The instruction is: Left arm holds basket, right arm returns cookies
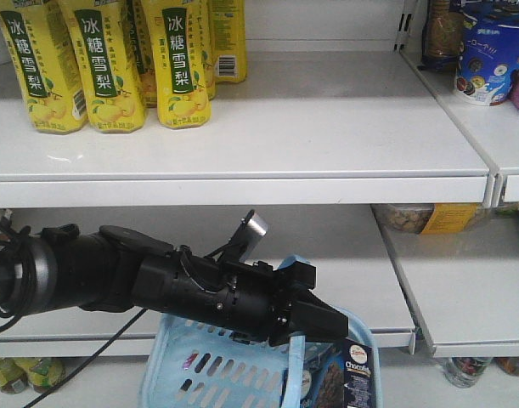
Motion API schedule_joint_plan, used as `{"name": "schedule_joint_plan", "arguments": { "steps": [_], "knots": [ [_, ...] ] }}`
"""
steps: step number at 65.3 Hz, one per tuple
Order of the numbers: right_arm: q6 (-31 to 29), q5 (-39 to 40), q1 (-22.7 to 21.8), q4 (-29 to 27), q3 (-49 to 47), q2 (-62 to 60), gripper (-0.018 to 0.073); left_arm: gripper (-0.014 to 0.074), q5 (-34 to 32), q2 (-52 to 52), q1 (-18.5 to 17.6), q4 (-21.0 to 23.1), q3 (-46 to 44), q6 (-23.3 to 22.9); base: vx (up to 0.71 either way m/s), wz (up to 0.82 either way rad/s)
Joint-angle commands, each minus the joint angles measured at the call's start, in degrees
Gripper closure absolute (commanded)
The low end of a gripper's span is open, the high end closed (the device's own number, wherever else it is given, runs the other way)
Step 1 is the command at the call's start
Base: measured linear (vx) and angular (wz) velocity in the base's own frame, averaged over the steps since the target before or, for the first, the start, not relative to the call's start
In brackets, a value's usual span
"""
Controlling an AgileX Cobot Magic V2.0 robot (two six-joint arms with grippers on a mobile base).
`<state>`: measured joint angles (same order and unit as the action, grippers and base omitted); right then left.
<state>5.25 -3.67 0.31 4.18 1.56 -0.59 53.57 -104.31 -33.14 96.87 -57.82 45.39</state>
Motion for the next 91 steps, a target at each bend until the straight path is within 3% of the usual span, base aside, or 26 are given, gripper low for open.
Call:
{"name": "schedule_joint_plan", "arguments": {
  "steps": [1, 16, 39, 69, 78, 91],
  "knots": [
    [-0.20, 7.97, -0.23, 0.93, 0.08, -0.71, 0.0567, 0.0603, 0.39, 2.99, 0.11, 4.84, -1.67, 2.86, 0.00, 0.00],
    [0.18, 6.23, -0.31, 0.69, -3.75, 0.14, 0.0567, 0.0603, 0.39, 2.99, 0.11, 4.84, -1.67, 2.86, 0.00, 0.00],
    [0.35, -9.79, -0.31, 0.49, -21.41, 18.36, 0.0567, 0.0603, 0.39, 2.99, 0.11, 4.84, -1.67, 2.86, 0.00, 0.00],
    [0.37, -7.43, -0.31, 0.49, -23.24, 27.68, 0.0561, 0.0603, 0.39, 2.99, 0.11, 4.84, -1.67, 2.86, 0.00, 0.00],
    [0.43, -8.02, -0.29, 0.49, -23.24, 27.68, 0.0520, 0.0603, 0.39, 2.99, 0.11, 4.84, -1.67, 2.86, 0.00, 0.00],
    [0.85, -9.73, -0.16, -2.83, -23.24, 27.68, 0.0379, 0.0603, 0.39, 2.99, 0.11, 4.84, -1.67, 2.86, 0.00, 0.00]
  ]
}}
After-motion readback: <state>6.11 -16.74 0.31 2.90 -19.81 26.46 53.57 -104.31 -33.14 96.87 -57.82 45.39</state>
